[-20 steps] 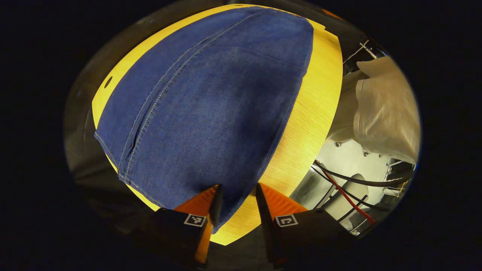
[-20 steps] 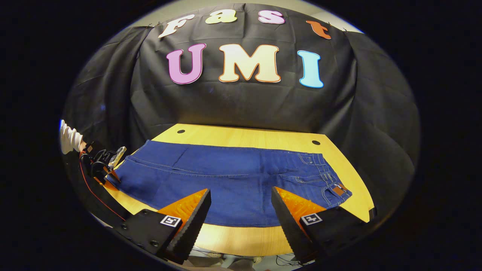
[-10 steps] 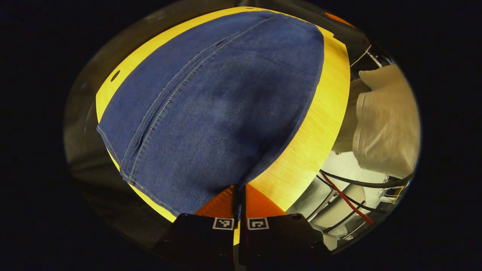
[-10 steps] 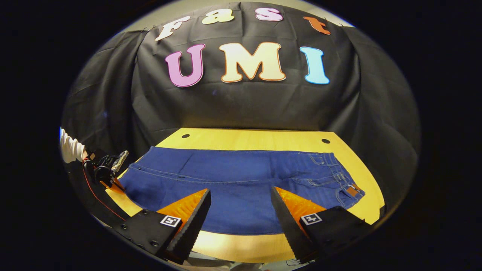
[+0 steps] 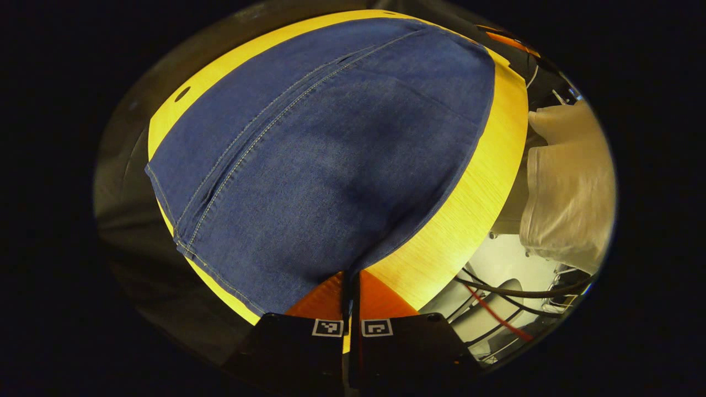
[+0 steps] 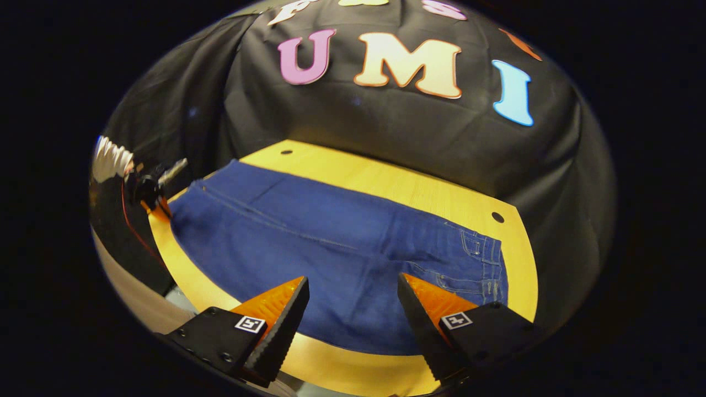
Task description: Grasp the waist and the cuffs of the jeans and fold them to make the two legs overlap; first hold the waist and fold one-third of the jeans toward the cuffs, then hold the cuffs and fold the remaining one-third in the same direction to finish folding.
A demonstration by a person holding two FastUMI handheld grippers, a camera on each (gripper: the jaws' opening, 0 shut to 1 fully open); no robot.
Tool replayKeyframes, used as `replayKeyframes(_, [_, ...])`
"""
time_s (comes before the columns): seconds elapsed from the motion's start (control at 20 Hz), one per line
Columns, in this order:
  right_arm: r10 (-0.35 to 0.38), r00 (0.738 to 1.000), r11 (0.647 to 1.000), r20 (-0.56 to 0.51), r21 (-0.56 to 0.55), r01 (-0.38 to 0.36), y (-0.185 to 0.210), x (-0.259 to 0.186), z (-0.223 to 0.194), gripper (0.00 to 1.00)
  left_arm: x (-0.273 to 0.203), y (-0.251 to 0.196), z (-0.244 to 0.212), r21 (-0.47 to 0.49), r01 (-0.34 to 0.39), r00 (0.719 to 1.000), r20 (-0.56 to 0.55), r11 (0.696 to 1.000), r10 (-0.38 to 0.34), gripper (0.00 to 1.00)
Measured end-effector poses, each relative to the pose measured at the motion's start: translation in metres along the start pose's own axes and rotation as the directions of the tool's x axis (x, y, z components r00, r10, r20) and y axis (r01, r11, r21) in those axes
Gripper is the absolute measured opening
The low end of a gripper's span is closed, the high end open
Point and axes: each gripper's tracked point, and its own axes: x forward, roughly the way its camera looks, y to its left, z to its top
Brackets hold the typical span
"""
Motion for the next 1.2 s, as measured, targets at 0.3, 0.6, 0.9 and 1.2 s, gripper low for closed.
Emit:
replayKeyframes(0.3, [0.014, 0.956, 0.964, -0.293, -0.249, -0.090, -0.061, 0.013, -0.080, 0.99, 0.002, 0.002, 0.002, -0.086, -0.030, 0.999, 0.019, 0.996, 0.032, 0.00])
replayKeyframes(0.6, [0.007, 0.857, 0.902, -0.515, -0.366, -0.228, -0.104, 0.014, -0.146, 1.00, 0.002, 0.003, 0.003, -0.134, -0.046, 0.999, 0.014, 0.990, 0.048, 0.00])
replayKeyframes(0.9, [0.048, 0.794, 0.847, -0.606, -0.397, -0.354, -0.104, 0.020, -0.175, 0.99, 0.002, 0.004, 0.003, -0.158, -0.056, 0.998, -0.009, 0.986, 0.055, 0.00])
replayKeyframes(1.2, [0.116, 0.736, 0.858, -0.667, -0.305, -0.412, -0.101, 0.022, -0.185, 0.96, 0.003, 0.004, 0.004, -0.161, -0.095, 0.995, -0.009, 0.982, 0.095, 0.00])
